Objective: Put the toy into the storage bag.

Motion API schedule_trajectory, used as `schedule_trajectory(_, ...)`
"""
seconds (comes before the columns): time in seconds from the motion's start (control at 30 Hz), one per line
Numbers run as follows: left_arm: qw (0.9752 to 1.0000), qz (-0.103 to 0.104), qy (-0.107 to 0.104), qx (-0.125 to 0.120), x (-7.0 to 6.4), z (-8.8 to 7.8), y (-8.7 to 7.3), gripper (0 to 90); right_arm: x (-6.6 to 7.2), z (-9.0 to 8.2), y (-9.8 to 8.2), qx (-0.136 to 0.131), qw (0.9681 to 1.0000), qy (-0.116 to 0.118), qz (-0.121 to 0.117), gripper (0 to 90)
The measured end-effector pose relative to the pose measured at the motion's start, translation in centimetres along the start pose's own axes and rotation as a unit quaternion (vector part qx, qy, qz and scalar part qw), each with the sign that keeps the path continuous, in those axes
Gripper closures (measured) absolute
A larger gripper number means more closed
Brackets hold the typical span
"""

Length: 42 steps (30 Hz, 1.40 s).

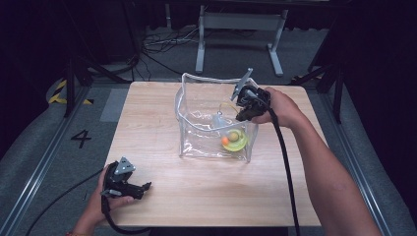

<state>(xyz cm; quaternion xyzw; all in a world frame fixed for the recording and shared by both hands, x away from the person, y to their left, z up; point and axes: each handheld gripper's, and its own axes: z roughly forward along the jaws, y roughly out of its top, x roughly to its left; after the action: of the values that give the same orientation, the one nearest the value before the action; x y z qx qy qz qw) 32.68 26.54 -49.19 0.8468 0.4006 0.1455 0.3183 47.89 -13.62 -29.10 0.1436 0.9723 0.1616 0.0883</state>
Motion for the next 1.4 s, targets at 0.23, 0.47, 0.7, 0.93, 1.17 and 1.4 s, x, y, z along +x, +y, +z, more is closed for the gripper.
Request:
schedule_trajectory(0.23,1.0,0.0,0.0,0.0,0.0,0.0,0.0,0.6,-0.2,-0.8,-0.4,-0.008,1.0,0.001,0.005,87.0)
schedule_trajectory(0.47,1.0,0.001,0.0,-0.001,0.0,0.0,0.0,0.5,-0.2,-1.1,-0.7,-0.021,0.9997,0.0,0.009,84.6)
schedule_trajectory(0.7,1.0,0.001,0.002,-0.002,0.0,0.1,0.0,0.5,0.1,-2.4,-0.8,-0.044,0.999,-0.008,0.007,78.1)
schedule_trajectory(0.93,1.0,0.001,0.002,-0.002,0.0,0.1,0.0,0.5,0.4,-3.0,-1.1,-0.066,0.9976,-0.02,0.011,69.4)
schedule_trajectory(1.17,1.0,0.001,0.002,-0.001,0.0,0.0,0.0,0.5,0.8,-3.9,-1.5,-0.088,0.995,-0.043,0.019,57.7)
schedule_trajectory(1.4,1.0,0.001,0.002,-0.002,0.0,0.1,0.0,0.5,1.0,-5.0,-2.4,-0.119,0.9894,-0.075,0.037,45.1)
